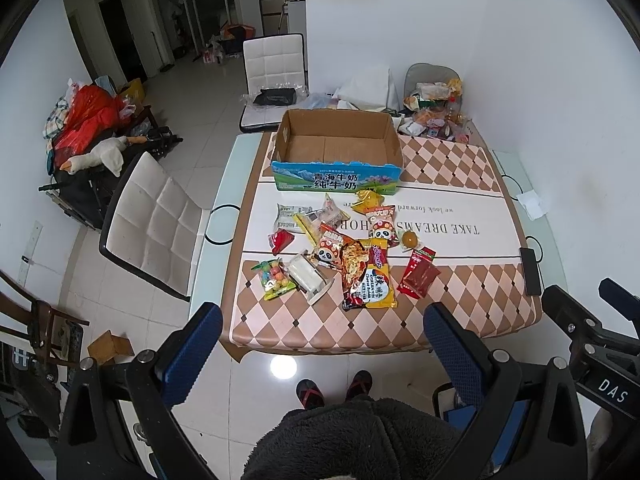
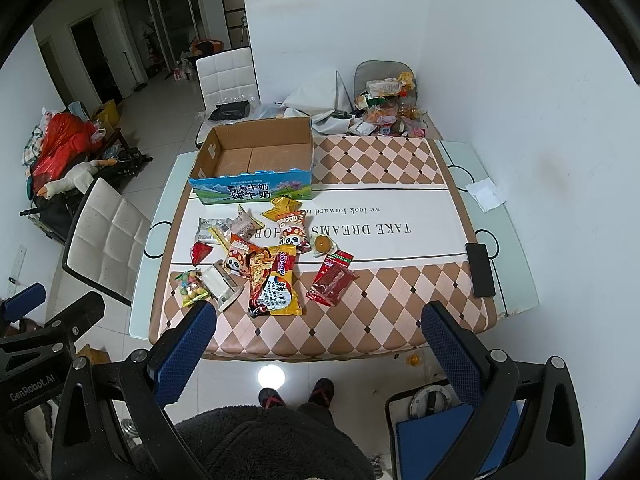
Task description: Organize snacks
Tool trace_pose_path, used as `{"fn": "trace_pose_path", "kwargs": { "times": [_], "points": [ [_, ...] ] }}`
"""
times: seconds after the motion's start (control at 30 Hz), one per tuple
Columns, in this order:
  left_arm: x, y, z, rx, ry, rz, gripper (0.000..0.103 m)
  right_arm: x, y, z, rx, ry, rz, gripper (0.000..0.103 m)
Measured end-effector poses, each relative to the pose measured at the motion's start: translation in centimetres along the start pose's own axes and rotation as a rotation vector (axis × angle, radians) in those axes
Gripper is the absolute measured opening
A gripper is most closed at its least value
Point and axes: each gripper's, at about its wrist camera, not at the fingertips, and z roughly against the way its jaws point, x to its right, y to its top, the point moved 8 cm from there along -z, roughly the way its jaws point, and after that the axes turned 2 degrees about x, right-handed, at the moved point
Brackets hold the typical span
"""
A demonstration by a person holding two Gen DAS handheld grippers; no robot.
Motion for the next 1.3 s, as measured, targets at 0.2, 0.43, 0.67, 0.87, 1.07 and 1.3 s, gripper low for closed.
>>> {"fn": "trace_pose_path", "kwargs": {
  "times": [0.2,0.43,0.67,0.87,1.07,1.3],
  "points": [
    [0.2,0.2,0.0,0.0,-0.001,-0.002,0.103,-0.1,0.0,0.1,0.001,-0.001,0.001,0.103],
    [0.3,0.2,0.1,0.002,-0.002,0.002,0.103,-0.1,0.1,0.1,0.002,0.001,0.001,0.103],
    [0.6,0.6,0.2,0.006,-0.003,0.003,0.103,0.1,0.1,0.2,0.004,0.001,0.0,0.103],
    [0.5,0.5,0.2,0.006,-0.004,0.002,0.103,0.1,0.0,0.2,0.003,0.003,0.0,0.103],
    [1.4,2.4,0.1,0.001,-0.009,0.01,0.103,0.2,-0.2,-0.5,-0.016,0.019,-0.018,0.103],
    [0.7,3.6,-6.6,-0.054,0.028,0.079,0.103,0.0,0.5,-6.4,-0.111,0.055,-0.085,0.103]
  ]
}}
